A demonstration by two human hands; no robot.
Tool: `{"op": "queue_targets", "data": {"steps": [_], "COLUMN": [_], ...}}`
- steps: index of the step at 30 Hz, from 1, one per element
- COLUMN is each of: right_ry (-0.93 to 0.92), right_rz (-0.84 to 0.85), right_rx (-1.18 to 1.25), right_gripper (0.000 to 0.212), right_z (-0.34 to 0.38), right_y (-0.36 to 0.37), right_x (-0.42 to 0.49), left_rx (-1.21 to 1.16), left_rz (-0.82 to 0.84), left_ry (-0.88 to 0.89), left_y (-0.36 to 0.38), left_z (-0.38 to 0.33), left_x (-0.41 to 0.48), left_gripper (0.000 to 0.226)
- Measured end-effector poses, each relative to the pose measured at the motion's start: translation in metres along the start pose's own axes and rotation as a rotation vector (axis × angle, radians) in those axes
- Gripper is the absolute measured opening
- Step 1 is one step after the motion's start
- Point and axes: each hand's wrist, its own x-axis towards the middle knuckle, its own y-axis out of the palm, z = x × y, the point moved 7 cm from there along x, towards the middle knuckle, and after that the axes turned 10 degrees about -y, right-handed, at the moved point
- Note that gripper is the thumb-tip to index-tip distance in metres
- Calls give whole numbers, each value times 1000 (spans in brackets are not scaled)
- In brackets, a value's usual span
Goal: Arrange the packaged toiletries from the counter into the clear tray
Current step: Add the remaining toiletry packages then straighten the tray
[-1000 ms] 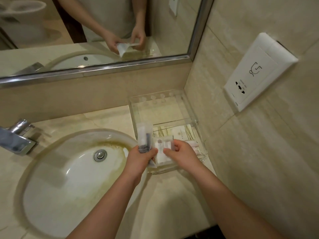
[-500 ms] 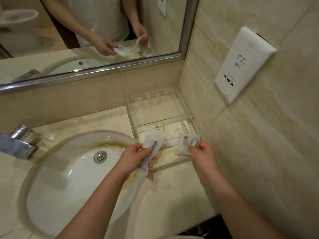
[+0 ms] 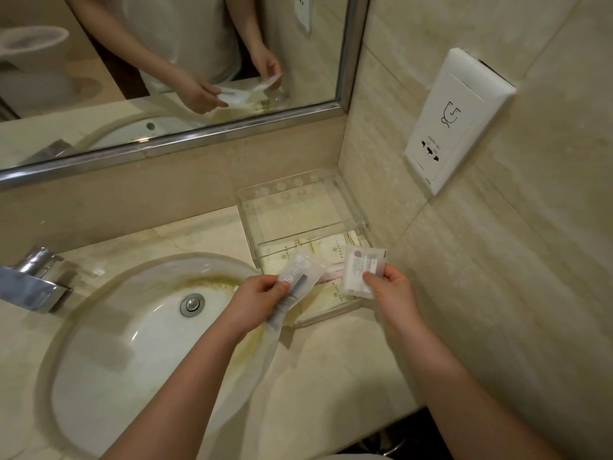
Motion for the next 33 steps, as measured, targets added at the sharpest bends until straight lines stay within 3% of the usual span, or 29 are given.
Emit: {"op": "queue_targets", "data": {"steps": [6,12,17,22,26,29,33], "right_ry": [24,60,-28,-67,-128,-172,-454], "right_rz": [-52,-75,-108,-80,-8,23,1], "right_rx": [1,-32,-95,-214,-424,-650,-1038], "right_gripper": [20,23,31,29,28,39,56], "right_z": [-8,-11,-3,1,7,10,19], "right_y": [-8,-20,-23,-5,11,21,33], "right_x": [2,7,17,38,53,58,42], "left_rx": [540,997,900,1042,1083,1078,1032], "left_rz": [19,-77,-410,-181,-191,-209,-263], "left_ry": [218,403,505,493,440,387,395], "left_y": [16,38,42,86,89,91,90], "left_z": [-46,-57,-55,-12,-3,-3,-6], "left_x": [28,52,31,22,28,31,26], "left_gripper": [39,29,40,71,77,78,76]}}
